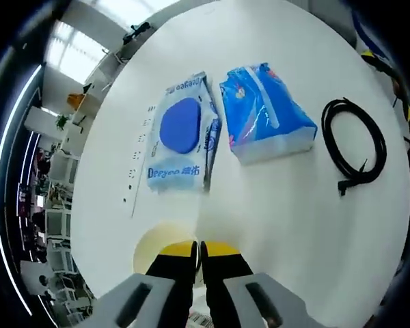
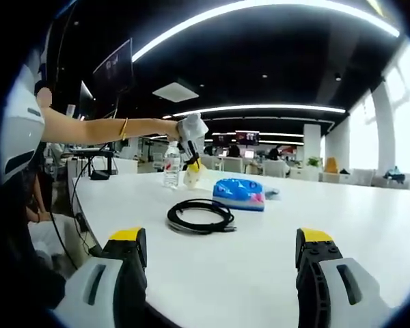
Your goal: Arrange the tabletop items into an orderly group along one side of the table until the central work area is clear of visible clutter.
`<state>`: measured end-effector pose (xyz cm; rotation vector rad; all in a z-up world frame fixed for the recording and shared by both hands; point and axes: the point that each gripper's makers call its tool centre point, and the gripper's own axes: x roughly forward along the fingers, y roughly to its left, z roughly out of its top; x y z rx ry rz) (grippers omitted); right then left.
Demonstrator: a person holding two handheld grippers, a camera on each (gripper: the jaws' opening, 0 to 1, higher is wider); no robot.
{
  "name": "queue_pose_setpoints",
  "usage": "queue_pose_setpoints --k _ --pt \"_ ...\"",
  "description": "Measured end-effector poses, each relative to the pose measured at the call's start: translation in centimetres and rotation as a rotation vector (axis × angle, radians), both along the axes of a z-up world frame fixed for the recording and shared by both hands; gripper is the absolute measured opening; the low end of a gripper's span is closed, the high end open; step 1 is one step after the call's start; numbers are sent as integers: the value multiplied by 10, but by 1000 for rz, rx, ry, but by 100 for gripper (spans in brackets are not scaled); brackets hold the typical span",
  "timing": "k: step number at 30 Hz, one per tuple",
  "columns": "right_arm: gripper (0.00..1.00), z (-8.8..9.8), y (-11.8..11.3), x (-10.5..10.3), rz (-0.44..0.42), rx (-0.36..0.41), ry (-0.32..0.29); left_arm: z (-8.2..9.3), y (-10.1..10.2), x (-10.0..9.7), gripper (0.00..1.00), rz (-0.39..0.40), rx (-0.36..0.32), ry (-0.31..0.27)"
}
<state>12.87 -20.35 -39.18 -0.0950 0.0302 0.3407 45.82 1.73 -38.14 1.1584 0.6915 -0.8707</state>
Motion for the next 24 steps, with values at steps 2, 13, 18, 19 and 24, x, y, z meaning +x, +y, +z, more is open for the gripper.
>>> queue_pose_setpoints --k 2,13,18,19,24 --pt "87 1 2 0 4 -1 -1 1 0 -1 1 17 -41 4" --pt "87 3 12 -2 23 -9 -6 6 -1 -10 2 30 -133 -28" --pt "87 3 13 -3 27 -17 -5 7 0 -16 2 50 -189 -13" --pt "87 4 13 -4 27 -18 -6 7 1 -17 2 54 -195 -12" --pt "87 5 13 -6 24 -16 -13 7 3 -20 2 52 -224 -11"
